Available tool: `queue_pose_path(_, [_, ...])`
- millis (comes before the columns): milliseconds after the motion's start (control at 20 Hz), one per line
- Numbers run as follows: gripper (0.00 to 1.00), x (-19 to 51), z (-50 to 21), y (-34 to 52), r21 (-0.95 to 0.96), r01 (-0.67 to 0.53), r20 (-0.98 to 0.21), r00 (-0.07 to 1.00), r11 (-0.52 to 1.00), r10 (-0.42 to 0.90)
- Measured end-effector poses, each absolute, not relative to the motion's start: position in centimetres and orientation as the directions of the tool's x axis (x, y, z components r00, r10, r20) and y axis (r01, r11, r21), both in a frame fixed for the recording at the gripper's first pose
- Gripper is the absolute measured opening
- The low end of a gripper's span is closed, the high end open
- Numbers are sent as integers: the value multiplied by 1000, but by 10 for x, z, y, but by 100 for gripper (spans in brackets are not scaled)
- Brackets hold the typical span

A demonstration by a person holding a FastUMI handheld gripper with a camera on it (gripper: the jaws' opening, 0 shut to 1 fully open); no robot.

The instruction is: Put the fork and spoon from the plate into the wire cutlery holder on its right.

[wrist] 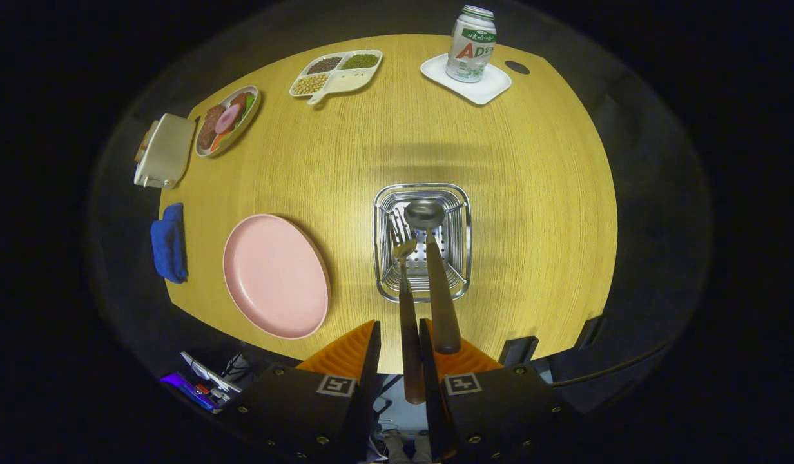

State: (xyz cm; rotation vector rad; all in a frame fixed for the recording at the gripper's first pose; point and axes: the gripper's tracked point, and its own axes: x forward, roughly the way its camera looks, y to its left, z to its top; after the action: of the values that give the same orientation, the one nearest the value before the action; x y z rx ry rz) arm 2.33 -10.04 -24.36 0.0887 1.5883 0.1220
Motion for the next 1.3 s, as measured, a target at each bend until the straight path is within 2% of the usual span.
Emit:
queue_pose_path(300, [36,21,-236,-103,126,-4,-991,44,992,126])
queue_pose_path(900, [36,9,-199,-130,42,-72,-987,149,997,52])
queue_pose_path(1300, [36,37,-163,-123,97,-12,-913,398,995,94])
